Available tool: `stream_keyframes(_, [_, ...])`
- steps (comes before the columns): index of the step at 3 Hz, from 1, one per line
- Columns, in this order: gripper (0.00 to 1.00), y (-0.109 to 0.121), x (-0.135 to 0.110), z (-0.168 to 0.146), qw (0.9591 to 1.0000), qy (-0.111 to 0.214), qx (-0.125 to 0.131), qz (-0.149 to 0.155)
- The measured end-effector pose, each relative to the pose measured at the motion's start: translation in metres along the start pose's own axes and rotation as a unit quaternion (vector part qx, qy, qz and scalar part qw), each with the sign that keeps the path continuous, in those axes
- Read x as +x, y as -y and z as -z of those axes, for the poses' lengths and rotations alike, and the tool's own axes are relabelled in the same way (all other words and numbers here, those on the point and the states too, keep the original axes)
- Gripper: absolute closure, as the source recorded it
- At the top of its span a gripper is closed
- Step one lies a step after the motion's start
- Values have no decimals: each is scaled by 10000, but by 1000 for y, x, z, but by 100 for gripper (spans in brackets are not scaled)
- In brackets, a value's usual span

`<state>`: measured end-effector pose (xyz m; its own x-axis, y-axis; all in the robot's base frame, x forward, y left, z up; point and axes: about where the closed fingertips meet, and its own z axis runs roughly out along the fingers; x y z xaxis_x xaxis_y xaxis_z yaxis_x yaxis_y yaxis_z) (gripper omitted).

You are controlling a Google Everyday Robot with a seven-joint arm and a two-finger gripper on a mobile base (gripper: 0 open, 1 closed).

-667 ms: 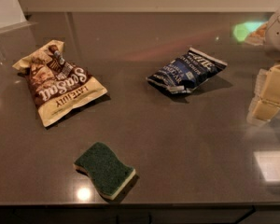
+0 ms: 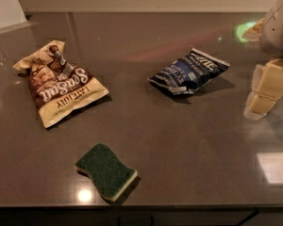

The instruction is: Pick blue chip bag

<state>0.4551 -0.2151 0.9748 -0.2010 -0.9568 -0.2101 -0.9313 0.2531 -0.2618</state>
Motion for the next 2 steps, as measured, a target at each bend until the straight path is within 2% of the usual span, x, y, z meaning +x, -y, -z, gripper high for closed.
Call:
stream_keyframes(1, [0,20,-7,-12,9998,14,41,190])
stream_keyframes(2, [0,50,-19,-35,9984,82,105,555])
